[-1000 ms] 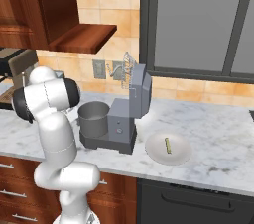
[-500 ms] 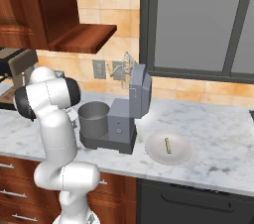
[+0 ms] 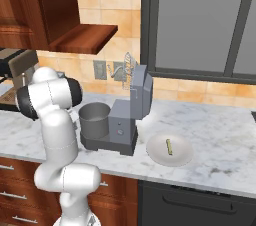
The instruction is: Add butter and sugar cubes to the stand mixer bowl and then turn on the stand mixer to begin making frosting.
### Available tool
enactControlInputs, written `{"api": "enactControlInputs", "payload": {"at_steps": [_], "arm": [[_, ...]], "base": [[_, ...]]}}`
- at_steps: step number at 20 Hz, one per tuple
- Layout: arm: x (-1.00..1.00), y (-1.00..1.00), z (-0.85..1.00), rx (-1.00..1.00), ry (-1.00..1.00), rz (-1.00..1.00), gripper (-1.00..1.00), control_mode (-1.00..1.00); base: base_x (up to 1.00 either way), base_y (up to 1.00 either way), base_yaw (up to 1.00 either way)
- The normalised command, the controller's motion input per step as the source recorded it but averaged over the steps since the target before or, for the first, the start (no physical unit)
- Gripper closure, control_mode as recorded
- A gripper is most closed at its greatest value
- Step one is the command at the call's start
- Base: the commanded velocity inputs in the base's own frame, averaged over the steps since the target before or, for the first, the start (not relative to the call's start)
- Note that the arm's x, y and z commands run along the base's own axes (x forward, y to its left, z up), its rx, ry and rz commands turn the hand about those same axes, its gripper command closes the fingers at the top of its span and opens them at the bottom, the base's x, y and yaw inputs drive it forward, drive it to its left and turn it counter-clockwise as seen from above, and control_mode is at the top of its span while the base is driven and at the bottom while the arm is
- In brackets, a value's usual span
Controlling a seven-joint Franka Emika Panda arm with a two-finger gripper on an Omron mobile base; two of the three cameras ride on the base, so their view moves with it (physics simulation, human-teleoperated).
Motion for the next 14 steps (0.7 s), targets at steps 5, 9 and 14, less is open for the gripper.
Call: {"api": "enactControlInputs", "payload": {"at_steps": [5,9,14], "arm": [[0.07,0.0,-0.25,0.0,0.0,0.0,1.0,-1.0],[0.0,0.0,-0.2,0.0,0.0,0.0,1.0,-1.0],[0.0,0.0,-0.03,0.0,0.0,0.0,1.0,-1.0]], "base": [[0.0,0.0,0.0],[0.0,0.0,0.0],[0.0,0.0,0.0]]}}
